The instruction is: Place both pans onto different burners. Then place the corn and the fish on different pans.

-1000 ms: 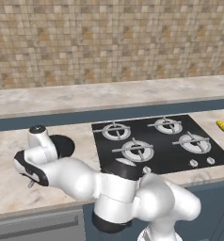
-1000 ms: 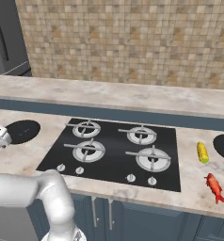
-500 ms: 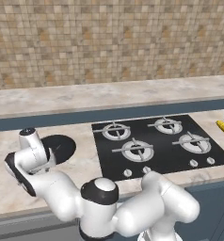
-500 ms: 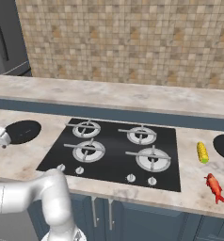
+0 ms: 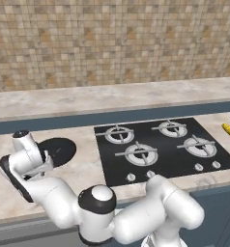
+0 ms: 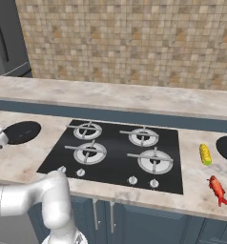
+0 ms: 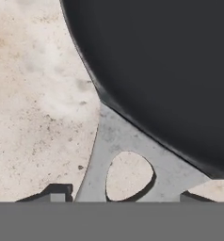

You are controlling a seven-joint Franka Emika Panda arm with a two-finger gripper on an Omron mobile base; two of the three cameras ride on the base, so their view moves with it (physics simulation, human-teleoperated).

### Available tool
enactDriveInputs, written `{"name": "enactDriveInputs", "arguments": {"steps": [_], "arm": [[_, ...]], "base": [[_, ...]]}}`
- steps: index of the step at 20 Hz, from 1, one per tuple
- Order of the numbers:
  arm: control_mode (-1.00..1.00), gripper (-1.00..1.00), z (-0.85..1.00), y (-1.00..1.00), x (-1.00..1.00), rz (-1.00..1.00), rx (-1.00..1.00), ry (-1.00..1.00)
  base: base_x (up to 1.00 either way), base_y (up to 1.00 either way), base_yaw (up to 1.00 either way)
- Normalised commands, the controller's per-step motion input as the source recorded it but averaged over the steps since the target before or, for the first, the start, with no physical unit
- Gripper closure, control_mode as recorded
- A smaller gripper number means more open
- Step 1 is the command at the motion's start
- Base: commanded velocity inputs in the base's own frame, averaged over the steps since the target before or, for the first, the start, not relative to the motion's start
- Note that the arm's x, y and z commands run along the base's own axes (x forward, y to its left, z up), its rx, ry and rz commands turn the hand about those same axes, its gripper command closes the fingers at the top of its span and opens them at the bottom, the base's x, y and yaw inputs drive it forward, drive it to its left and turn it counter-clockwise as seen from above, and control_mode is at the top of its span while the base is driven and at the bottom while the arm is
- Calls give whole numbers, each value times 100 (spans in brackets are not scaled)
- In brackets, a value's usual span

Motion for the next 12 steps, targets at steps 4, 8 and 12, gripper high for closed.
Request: {"name": "enactDriveInputs", "arguments": {"steps": [4,8,12], "arm": [[-100,100,0,-14,-28,-1,0,-10],[-100,100,0,-47,-39,-6,0,-14],[-100,100,0,-57,-44,-8,2,-15]], "base": [[0,0,0],[0,0,0],[0,0,0]]}}
